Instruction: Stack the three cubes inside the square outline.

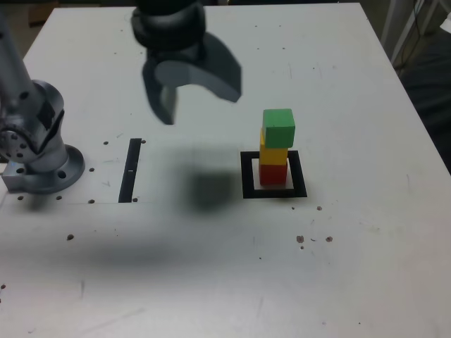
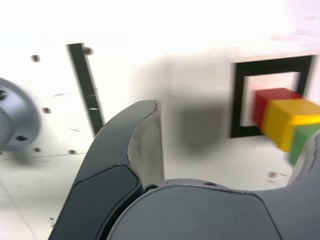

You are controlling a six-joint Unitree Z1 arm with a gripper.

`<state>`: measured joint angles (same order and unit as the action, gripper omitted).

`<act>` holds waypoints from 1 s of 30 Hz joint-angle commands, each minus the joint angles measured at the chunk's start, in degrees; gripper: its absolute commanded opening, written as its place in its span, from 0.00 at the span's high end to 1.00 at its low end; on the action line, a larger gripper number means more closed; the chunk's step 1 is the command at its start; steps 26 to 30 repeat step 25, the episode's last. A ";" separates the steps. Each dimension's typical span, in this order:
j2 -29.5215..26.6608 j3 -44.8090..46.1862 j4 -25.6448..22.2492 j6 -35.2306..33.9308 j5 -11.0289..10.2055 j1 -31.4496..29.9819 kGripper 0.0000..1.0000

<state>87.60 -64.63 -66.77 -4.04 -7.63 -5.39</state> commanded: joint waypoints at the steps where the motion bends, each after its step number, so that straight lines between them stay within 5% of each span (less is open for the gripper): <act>1: -1.17 1.90 0.20 -0.22 -0.20 -0.05 0.01; 17: -4.76 19.83 8.04 -0.86 1.34 -0.04 0.00; 30: -4.58 24.05 10.57 -0.27 3.73 -0.05 0.00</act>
